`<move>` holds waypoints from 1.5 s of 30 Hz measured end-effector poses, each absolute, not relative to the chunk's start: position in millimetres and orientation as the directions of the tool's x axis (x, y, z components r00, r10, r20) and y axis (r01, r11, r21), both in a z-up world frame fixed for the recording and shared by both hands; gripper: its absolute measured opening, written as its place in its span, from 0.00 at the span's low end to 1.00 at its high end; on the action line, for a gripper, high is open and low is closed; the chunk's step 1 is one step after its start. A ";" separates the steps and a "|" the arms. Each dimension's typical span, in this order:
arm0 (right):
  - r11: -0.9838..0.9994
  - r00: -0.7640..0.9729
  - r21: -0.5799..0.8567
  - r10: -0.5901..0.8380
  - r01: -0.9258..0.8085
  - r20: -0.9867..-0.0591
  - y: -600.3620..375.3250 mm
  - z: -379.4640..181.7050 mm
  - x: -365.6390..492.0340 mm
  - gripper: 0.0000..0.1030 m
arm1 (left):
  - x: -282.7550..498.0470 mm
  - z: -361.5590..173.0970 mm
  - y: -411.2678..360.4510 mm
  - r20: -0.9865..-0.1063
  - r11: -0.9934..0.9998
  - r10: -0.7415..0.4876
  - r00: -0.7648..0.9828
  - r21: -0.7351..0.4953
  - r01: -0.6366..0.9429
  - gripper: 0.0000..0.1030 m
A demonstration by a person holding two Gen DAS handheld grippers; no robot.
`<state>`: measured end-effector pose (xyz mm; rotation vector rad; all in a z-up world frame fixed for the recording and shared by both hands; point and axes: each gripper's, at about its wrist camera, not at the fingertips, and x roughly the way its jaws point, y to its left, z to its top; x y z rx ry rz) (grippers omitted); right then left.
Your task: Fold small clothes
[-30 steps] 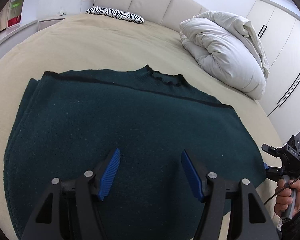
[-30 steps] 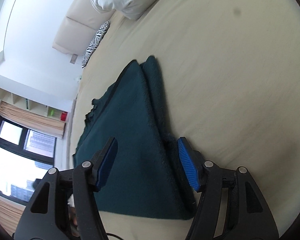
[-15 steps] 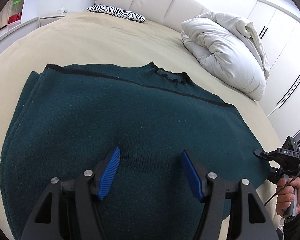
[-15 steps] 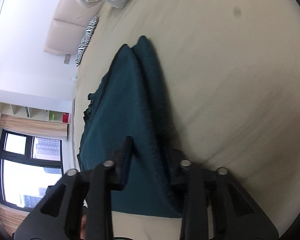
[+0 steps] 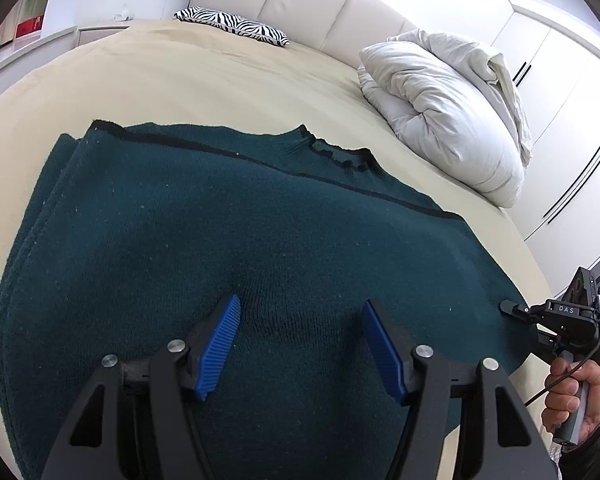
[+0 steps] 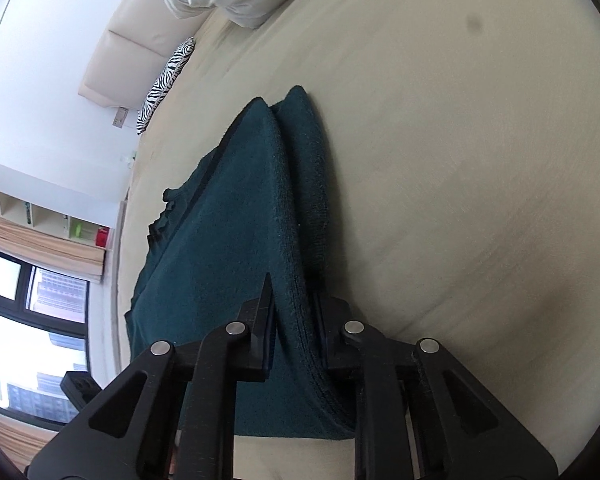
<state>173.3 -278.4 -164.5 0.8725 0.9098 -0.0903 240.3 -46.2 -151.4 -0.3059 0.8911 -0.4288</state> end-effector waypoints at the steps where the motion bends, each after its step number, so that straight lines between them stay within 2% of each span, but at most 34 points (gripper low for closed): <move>1: 0.677 0.630 0.608 0.268 0.416 -0.729 -276.1 -162.7 175.0 0.14 | 240.5 -151.7 -45.7 -0.679 0.872 -0.483 0.553 -0.431 0.232 0.63; 12: 0.736 0.604 0.501 0.159 0.455 -0.781 -258.4 -144.6 183.1 0.14 | 240.7 -154.0 -36.7 -0.651 0.842 -0.528 0.545 -0.486 0.234 0.63; 15: 0.786 0.606 0.439 0.106 0.435 -0.789 -238.1 -123.7 190.6 0.13 | 241.1 -155.3 -33.4 -0.640 0.830 -0.544 0.543 -0.508 0.232 0.63; 19: 0.905 0.639 0.332 0.092 0.265 -0.763 -161.3 -76.8 219.2 0.13 | 244.9 -154.9 -23.1 -0.611 0.785 -0.594 0.524 -0.583 0.209 0.63; 22: 0.971 0.631 0.240 0.181 0.009 -0.755 -72.4 -56.6 236.3 0.13 | 250.8 -155.6 -0.9 -0.539 0.677 -0.676 0.503 -0.723 0.135 0.62; 25: 0.970 0.551 0.172 0.240 -0.173 -0.799 -8.2 -72.7 243.4 0.13 | 255.9 -156.6 17.9 -0.469 0.571 -0.732 0.494 -0.818 0.071 0.63; 29: 0.964 0.473 0.177 0.251 -0.197 -0.844 15.9 -112.1 247.7 0.13 | 263.2 -155.3 21.5 -0.426 0.506 -0.771 0.474 -0.861 0.048 0.69; 34: 0.963 0.499 0.154 0.247 -0.221 -0.830 15.6 -116.4 235.0 0.13 | 288.1 -148.5 9.0 -0.439 0.507 -0.780 0.445 -0.861 0.039 0.70; 36: 0.964 0.514 0.129 0.236 -0.234 -0.825 14.2 -113.0 231.0 0.13 | 305.0 -150.6 -1.1 -0.470 0.523 -0.786 0.402 -0.852 0.027 0.71; 41: 0.952 0.558 -0.027 0.155 -0.304 -0.816 29.8 -112.5 212.4 0.13 | 332.6 -148.3 -23.2 -0.543 0.585 -0.778 0.317 -0.810 0.048 0.70; 42: 0.943 0.569 -0.065 0.140 -0.326 -0.810 34.4 -112.4 207.1 0.14 | 337.9 -147.7 -28.1 -0.561 0.601 -0.771 0.302 -0.798 0.052 0.65; 43: 0.938 0.573 -0.082 0.135 -0.337 -0.808 35.9 -113.9 203.8 0.14 | 340.7 -148.0 -30.9 -0.573 0.611 -0.765 0.294 -0.790 0.050 0.53; 44: 0.934 0.574 -0.090 0.134 -0.345 -0.808 36.7 -114.8 201.3 0.14 | 342.8 -148.8 -32.9 -0.586 0.622 -0.758 0.287 -0.782 0.046 0.45; 45: 0.930 0.575 -0.091 0.141 -0.355 -0.806 37.2 -115.6 198.4 0.14 | 344.2 -151.5 -35.0 -0.606 0.640 -0.745 0.278 -0.768 0.040 0.29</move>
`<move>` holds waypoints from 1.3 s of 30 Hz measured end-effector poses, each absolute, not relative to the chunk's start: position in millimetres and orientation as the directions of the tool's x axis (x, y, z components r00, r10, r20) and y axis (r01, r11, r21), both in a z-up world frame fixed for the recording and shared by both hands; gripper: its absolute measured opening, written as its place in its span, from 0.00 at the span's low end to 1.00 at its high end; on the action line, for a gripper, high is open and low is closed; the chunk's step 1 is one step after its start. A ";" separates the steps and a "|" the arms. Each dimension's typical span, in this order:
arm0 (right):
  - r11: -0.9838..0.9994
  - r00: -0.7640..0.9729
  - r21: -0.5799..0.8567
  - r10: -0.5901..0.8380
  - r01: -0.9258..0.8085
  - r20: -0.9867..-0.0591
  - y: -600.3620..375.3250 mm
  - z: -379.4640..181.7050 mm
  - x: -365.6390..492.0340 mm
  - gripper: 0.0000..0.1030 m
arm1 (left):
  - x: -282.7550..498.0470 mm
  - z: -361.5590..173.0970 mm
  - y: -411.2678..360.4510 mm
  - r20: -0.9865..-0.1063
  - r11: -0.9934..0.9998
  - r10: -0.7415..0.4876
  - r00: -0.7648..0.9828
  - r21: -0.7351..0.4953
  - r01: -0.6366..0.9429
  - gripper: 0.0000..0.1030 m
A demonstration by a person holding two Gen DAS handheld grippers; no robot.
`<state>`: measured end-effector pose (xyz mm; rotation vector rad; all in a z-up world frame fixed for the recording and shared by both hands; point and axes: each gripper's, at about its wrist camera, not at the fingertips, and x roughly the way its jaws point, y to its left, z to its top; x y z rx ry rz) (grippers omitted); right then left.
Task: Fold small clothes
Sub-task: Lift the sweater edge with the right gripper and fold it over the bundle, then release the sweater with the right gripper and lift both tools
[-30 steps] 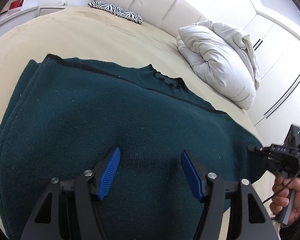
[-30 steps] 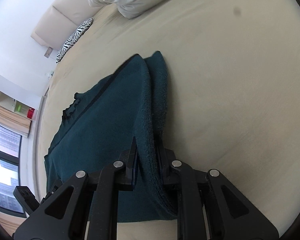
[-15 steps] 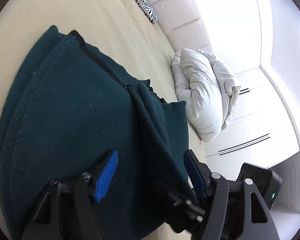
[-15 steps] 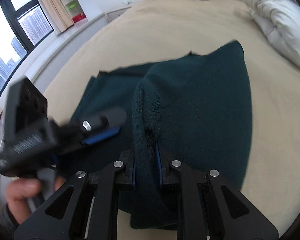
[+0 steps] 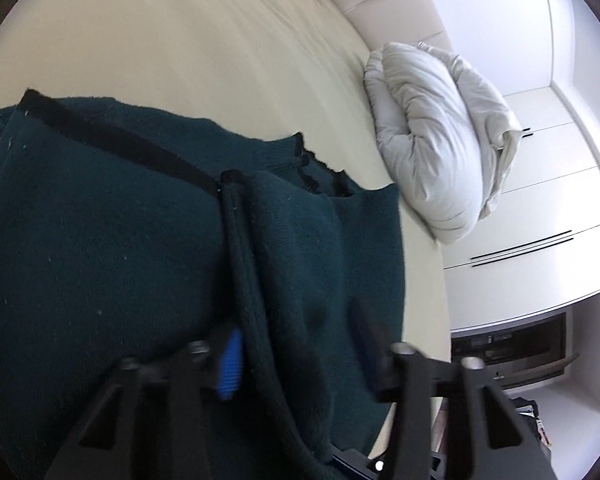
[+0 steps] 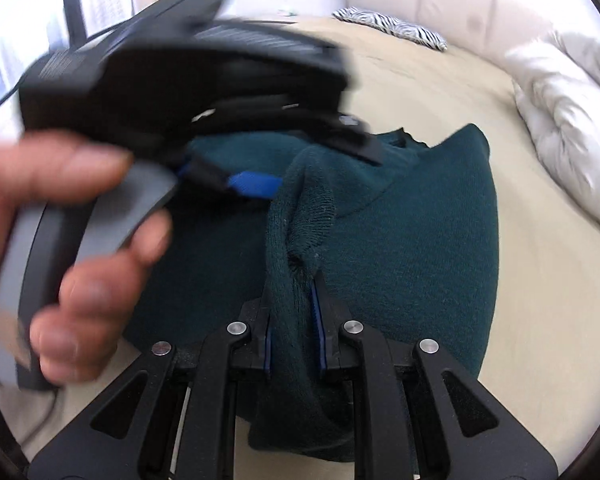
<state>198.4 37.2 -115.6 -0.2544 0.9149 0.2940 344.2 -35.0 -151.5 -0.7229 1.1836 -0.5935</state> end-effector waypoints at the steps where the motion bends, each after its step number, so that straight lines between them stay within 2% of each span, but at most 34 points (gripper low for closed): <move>1: 0.927 0.578 -0.090 0.150 -0.365 -0.802 36.8 -114.5 196.3 0.16 | 344.8 -154.1 -36.0 -0.619 0.651 -0.735 0.276 -0.759 0.032 0.18; 4: 0.916 0.582 -0.079 0.181 -0.392 -0.793 35.3 -108.9 185.3 0.18 | 342.9 -159.8 -33.9 -0.604 0.636 -0.743 0.288 -0.771 0.024 0.15; 8: 0.896 0.560 0.033 0.305 -0.443 -0.770 20.9 -93.5 163.9 0.32 | 337.2 -154.3 -30.8 -0.592 0.632 -0.745 0.307 -0.773 0.043 0.13; 11: 0.884 0.556 0.111 0.379 -0.455 -0.740 0.2 -77.8 143.7 0.32 | 329.6 -143.9 -20.2 -0.566 0.615 -0.760 0.319 -0.785 0.072 0.13; 14: 0.878 0.575 0.215 0.448 -0.428 -0.685 -47.1 -62.2 127.1 0.34 | 322.8 -138.9 -1.3 -0.540 0.591 -0.775 0.330 -0.803 0.074 0.12; 16: 0.894 0.617 0.262 0.442 -0.363 -0.651 -76.3 -49.0 130.0 0.42 | 319.6 -136.6 15.0 -0.528 0.578 -0.781 0.334 -0.813 0.066 0.12; 17: 0.909 0.643 0.262 0.414 -0.323 -0.644 -89.1 -47.2 132.1 0.45 | 318.6 -135.0 22.5 -0.528 0.579 -0.779 0.339 -0.813 0.063 0.12; 21: 0.949 0.647 0.217 0.315 -0.229 -0.695 -118.5 -59.6 154.4 0.46 | 318.0 -128.5 66.3 -0.528 0.580 -0.761 0.377 -0.814 0.034 0.11; 26: 0.938 0.589 0.132 0.307 -0.320 -0.748 -87.2 -90.1 172.0 0.46 | 323.0 -133.9 104.4 -0.532 0.568 -0.765 0.364 -0.823 -0.010 0.11; 28: 0.924 0.561 0.109 0.312 -0.365 -0.767 -71.6 -101.5 177.4 0.46 | 324.7 -144.9 106.0 -0.574 0.602 -0.743 0.346 -0.798 -0.031 0.11; 31: 0.922 0.537 0.029 0.249 -0.385 -0.806 -51.7 -118.2 183.8 0.47 | 323.2 -166.4 109.1 -0.585 0.603 -0.731 0.351 -0.795 -0.069 0.12; 33: 0.929 0.530 0.048 0.251 -0.367 -0.810 -54.5 -120.3 186.5 0.47 | 318.9 -176.8 114.6 -0.543 0.553 -0.752 0.373 -0.828 -0.091 0.12; 35: 0.924 0.519 0.094 0.290 -0.370 -0.804 -61.1 -119.0 183.9 0.47 | 318.3 -178.1 114.8 -0.539 0.550 -0.751 0.381 -0.830 -0.090 0.12; 39: 0.916 0.513 0.085 0.295 -0.392 -0.806 -68.0 -119.1 172.9 0.47 | 315.1 -167.3 115.1 -0.527 0.555 -0.742 0.415 -0.829 -0.060 0.12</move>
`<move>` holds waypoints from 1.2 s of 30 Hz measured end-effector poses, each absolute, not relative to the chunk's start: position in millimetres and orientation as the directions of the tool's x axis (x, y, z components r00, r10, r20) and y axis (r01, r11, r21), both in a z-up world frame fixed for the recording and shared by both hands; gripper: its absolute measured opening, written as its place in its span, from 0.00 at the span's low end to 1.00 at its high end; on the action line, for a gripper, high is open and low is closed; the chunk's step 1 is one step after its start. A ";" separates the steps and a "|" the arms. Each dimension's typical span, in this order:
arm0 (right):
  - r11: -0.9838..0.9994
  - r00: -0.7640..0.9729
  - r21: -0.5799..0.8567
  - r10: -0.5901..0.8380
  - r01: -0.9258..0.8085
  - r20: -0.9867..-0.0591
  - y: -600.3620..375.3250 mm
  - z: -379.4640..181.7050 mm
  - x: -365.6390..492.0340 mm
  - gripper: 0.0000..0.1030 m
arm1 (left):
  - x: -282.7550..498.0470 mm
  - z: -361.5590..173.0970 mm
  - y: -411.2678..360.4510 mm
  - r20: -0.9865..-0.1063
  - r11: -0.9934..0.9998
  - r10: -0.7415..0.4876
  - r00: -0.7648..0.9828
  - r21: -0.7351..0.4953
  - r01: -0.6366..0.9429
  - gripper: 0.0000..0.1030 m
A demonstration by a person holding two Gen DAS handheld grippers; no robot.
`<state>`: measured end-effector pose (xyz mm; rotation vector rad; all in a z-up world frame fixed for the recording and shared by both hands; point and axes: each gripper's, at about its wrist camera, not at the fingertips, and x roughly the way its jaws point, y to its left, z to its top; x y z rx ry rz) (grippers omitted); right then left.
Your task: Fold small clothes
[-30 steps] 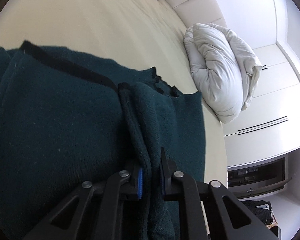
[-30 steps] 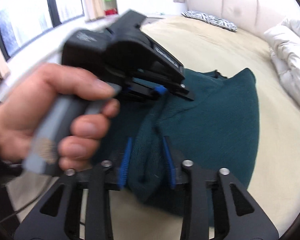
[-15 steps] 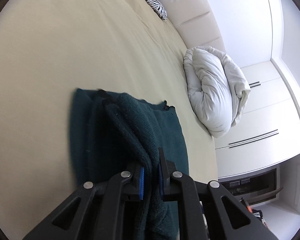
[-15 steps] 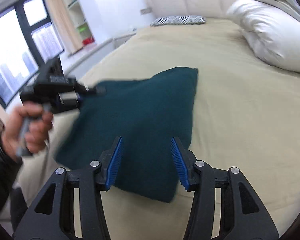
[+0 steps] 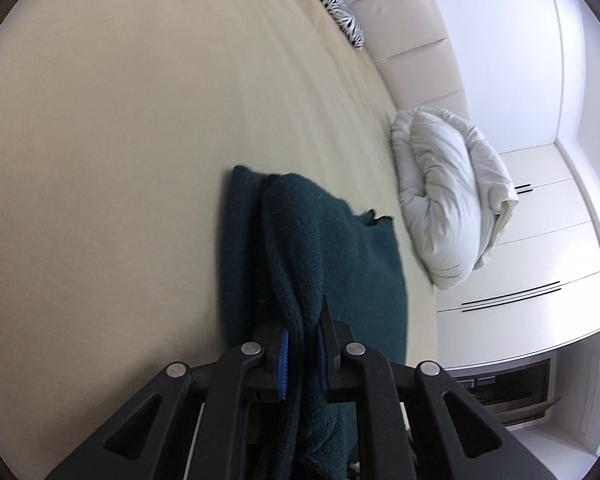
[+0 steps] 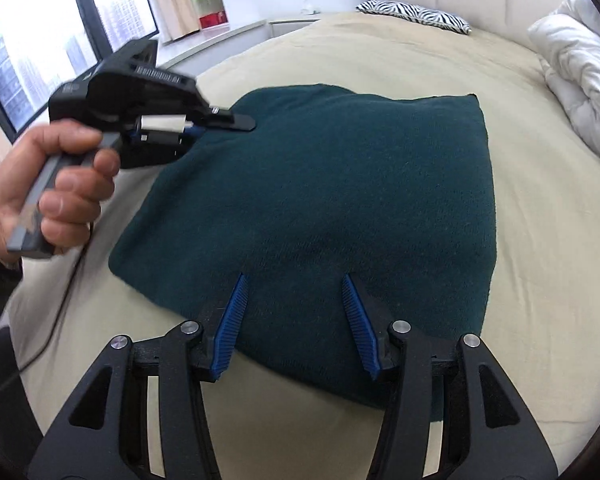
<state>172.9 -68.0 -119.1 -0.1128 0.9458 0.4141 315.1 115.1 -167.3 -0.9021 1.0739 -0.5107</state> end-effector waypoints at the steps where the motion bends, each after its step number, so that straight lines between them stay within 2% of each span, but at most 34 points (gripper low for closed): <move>1: 0.917 0.512 0.094 0.299 -0.388 -0.806 -67.9 -119.3 172.6 0.47 | 314.1 -164.3 115.8 -0.529 0.559 -0.735 0.425 -0.827 -0.061 0.12; 6: 0.905 0.504 0.093 0.313 -0.414 -0.805 -57.6 -120.0 155.2 0.47 | 314.9 -150.0 120.0 -0.582 0.620 -0.705 0.404 -0.783 -0.046 0.11; 18: 0.895 0.482 0.109 0.332 -0.433 -0.811 -54.1 -123.9 159.5 0.48 | 315.1 -175.4 135.3 -0.571 0.584 -0.692 0.443 -0.802 -0.122 0.11; 23: 0.897 0.482 0.128 0.343 -0.424 -0.806 -59.9 -121.1 149.6 0.47 | 299.0 -158.8 127.3 -0.630 0.670 -0.607 0.484 -0.734 -0.115 0.21; 25: 0.892 0.475 0.192 0.388 -0.409 -0.790 -88.9 -105.2 145.4 0.47 | 280.1 -134.0 122.4 -0.650 0.739 -0.528 0.546 -0.669 -0.081 0.28; 29: 0.864 0.517 0.380 0.502 -0.330 -0.694 -161.7 -79.4 134.6 0.47 | 247.0 -100.5 83.7 -0.662 0.843 -0.471 0.583 -0.533 0.077 0.28; 31: 0.847 0.531 0.451 0.529 -0.282 -0.662 -199.0 -74.8 135.0 0.47 | 237.3 -100.7 54.0 -0.706 0.897 -0.420 0.570 -0.416 0.146 0.28; 33: 0.827 0.518 0.509 0.552 -0.239 -0.653 -224.2 -77.0 145.6 0.47 | 237.6 -115.0 46.7 -0.746 0.923 -0.369 0.554 -0.364 0.125 0.28; 35: 0.791 0.499 0.575 0.592 -0.210 -0.633 -247.5 -81.9 152.7 0.47 | 240.5 -131.6 57.6 -0.759 0.925 -0.350 0.548 -0.373 0.074 0.10; 36: 0.767 0.479 0.611 0.619 -0.199 -0.622 -256.2 -88.0 154.4 0.47 | 240.0 -137.7 64.0 -0.756 0.917 -0.362 0.546 -0.393 0.064 0.08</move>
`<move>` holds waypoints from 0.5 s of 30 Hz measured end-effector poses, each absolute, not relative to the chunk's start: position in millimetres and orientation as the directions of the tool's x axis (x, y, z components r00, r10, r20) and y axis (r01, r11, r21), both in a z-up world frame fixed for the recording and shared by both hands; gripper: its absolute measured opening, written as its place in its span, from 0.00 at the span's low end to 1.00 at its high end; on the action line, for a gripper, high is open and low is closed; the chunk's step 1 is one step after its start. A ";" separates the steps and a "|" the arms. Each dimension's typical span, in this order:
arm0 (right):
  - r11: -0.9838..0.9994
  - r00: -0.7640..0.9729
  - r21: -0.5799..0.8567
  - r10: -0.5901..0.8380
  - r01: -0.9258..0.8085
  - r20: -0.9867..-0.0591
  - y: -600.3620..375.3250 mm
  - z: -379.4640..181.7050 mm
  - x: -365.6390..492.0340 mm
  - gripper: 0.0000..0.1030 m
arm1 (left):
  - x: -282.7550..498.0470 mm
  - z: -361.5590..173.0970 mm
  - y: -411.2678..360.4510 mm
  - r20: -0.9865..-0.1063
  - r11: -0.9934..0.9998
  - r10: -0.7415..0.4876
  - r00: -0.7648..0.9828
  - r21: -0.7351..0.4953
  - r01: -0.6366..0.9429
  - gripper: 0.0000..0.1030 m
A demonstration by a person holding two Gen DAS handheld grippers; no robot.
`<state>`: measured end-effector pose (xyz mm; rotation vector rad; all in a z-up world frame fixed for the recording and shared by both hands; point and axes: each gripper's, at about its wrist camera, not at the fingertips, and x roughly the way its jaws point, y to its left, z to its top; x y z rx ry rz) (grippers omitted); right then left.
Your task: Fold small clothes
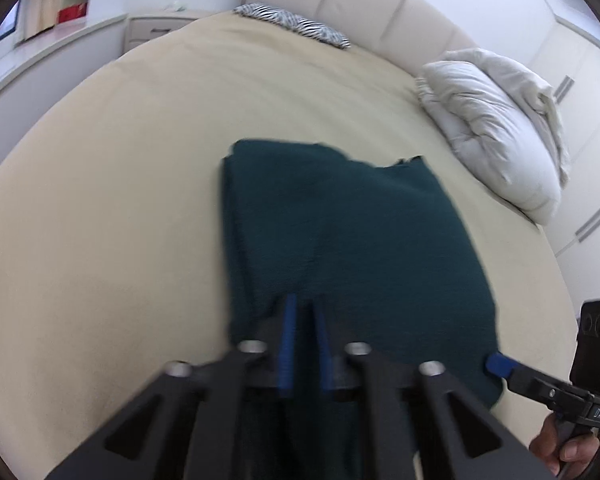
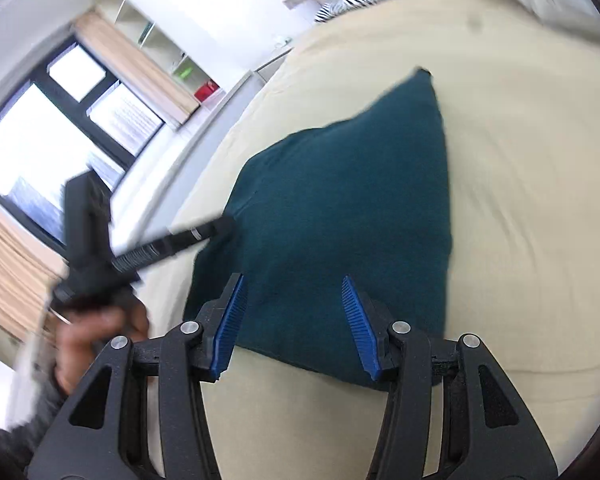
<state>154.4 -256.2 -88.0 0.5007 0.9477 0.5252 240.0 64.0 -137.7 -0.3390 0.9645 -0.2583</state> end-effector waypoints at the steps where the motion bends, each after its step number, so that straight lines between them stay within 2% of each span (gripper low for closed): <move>1: 0.752 0.457 0.635 0.633 -0.175 -0.625 -264.9 -96.5 158.1 0.47 | 237.9 -140.3 67.1 -0.747 0.909 -0.377 0.547 -0.411 0.065 0.08; 5: 0.698 0.399 0.702 0.690 -0.144 -0.604 -291.1 -123.9 157.0 0.46 | 228.6 -139.7 63.3 -0.757 0.933 -0.340 0.558 -0.344 0.102 0.09; 9: 0.640 0.371 0.757 0.740 -0.132 -0.561 -307.6 -142.4 155.8 0.45 | 225.4 -141.9 72.4 -0.746 0.918 -0.375 0.551 -0.384 0.105 0.10; 13: 0.654 0.332 0.744 0.738 -0.137 -0.588 -316.9 -146.3 176.3 0.45 | 223.6 -124.3 68.0 -0.759 0.931 -0.344 0.552 -0.350 0.099 0.11; 14: 0.661 0.332 0.737 0.734 -0.145 -0.593 -318.5 -143.0 178.6 0.45 | 223.8 -116.0 64.0 -0.759 0.939 -0.325 0.565 -0.330 0.098 0.13; 15: 0.664 0.350 0.732 0.729 -0.154 -0.588 -327.3 -134.6 181.1 0.47 | 224.9 -105.0 59.9 -0.752 0.949 -0.299 0.588 -0.301 0.097 0.23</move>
